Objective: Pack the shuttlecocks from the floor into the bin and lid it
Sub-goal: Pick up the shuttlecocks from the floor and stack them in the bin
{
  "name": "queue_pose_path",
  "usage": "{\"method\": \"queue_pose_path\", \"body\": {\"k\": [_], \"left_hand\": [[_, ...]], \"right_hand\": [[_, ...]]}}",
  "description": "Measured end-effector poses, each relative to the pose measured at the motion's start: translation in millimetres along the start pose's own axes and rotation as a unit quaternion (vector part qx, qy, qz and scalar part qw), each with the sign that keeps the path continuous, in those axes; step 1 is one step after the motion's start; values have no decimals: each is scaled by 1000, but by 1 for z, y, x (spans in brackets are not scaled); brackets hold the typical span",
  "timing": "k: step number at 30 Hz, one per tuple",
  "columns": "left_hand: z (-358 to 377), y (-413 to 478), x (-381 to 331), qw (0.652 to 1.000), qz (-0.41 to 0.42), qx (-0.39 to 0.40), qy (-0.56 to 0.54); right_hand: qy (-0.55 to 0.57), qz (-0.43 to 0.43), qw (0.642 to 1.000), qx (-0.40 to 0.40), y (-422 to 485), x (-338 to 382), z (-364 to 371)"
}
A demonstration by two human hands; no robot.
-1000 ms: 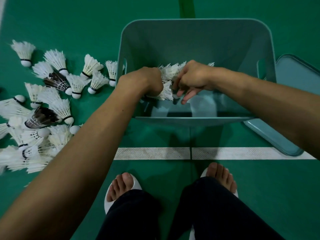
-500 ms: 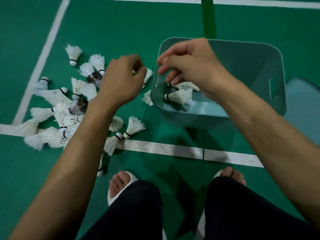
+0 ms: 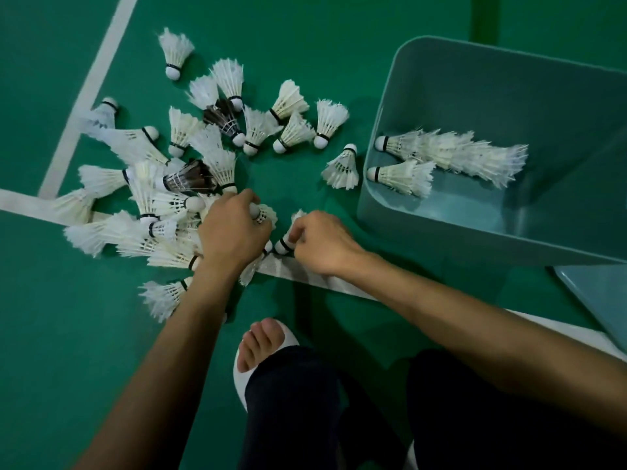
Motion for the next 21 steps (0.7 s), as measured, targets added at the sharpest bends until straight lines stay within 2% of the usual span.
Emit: {"method": "queue_pose_path", "body": {"k": [3, 6, 10, 13, 15, 17, 21], "left_hand": [[-2, 13, -12, 998, -34, 17, 52], [-8, 19, -11, 995, -95, 42, 0], [-38, 22, -19, 990, -124, -31, -65], [-67, 21, -27, 971, -168, -88, -148], [-87, 24, -39, 947, -180, -121, -238], [-102, 28, -64, 931, -153, -126, -307], [-111, 25, -131, 893, -100, -65, -435]], "right_hand": [[10, 7, 1000, -10, 8, 1, 1], [-48, -21, 998, -44, 6, 8, -3], [-63, -120, 987, -92, -2, 35, -26], [-48, -178, 974, -133, -8, 50, -50], [26, -200, 967, -155, -18, 55, -72], [137, -200, 954, -177, -34, 55, -100], [309, -157, 916, -203, -68, 33, -157]]}}
Point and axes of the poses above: each hand's wrist, its own y-axis towards the middle knuckle, its own z-axis out of the palm, x = y × z, the point moved 4 cm from there along y, towards the middle knuckle, and after that the axes turned 2 degrees about -x, right-handed, at the moved point
